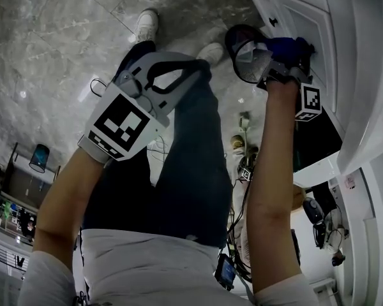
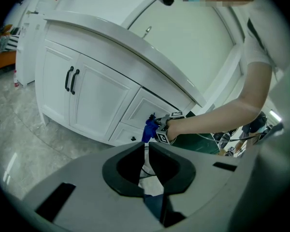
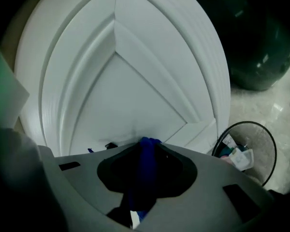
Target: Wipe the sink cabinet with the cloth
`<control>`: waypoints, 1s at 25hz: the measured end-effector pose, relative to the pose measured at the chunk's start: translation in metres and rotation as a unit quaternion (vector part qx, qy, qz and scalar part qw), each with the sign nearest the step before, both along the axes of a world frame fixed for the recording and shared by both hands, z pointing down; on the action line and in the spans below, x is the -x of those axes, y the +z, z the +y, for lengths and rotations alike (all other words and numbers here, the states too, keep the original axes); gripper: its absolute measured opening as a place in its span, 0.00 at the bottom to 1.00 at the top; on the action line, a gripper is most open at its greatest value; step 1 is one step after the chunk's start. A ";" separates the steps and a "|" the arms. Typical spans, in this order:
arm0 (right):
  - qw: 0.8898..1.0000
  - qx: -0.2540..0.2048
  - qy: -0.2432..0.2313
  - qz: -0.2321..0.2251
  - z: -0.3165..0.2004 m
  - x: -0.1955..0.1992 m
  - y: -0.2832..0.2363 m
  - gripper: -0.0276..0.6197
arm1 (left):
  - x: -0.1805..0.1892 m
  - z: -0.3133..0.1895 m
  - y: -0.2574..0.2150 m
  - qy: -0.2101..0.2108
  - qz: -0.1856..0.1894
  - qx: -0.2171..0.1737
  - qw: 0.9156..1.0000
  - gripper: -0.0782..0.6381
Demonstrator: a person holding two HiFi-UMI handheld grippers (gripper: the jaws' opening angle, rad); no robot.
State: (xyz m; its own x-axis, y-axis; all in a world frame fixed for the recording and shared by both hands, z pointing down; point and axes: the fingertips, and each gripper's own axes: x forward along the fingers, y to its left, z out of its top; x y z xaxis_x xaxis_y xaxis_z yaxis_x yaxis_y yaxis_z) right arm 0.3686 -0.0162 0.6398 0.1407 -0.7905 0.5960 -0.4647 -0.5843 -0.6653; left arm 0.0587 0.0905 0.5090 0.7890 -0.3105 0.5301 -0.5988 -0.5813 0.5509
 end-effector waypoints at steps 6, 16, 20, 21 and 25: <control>0.999 0.021 -0.003 0.032 0.010 -0.008 -0.009 0.18 | -0.009 -0.004 0.000 0.007 0.002 -0.003 1.000 0.13; 0.998 0.000 0.002 0.070 0.028 -0.032 -0.043 0.17 | -0.016 -0.001 -0.002 0.043 0.007 -0.006 0.999 0.13; 0.994 -0.023 -0.019 0.104 0.030 -0.030 -0.071 0.17 | -0.016 0.002 -0.005 0.060 0.009 -0.009 0.998 0.13; 0.993 -0.029 -0.027 0.114 0.030 -0.030 -0.079 0.17 | -0.015 0.001 -0.006 0.065 0.010 -0.011 0.998 0.13; 0.987 -0.042 -0.047 0.145 0.035 -0.029 -0.110 0.17 | -0.007 -0.001 -0.008 0.072 0.009 -0.012 0.997 0.13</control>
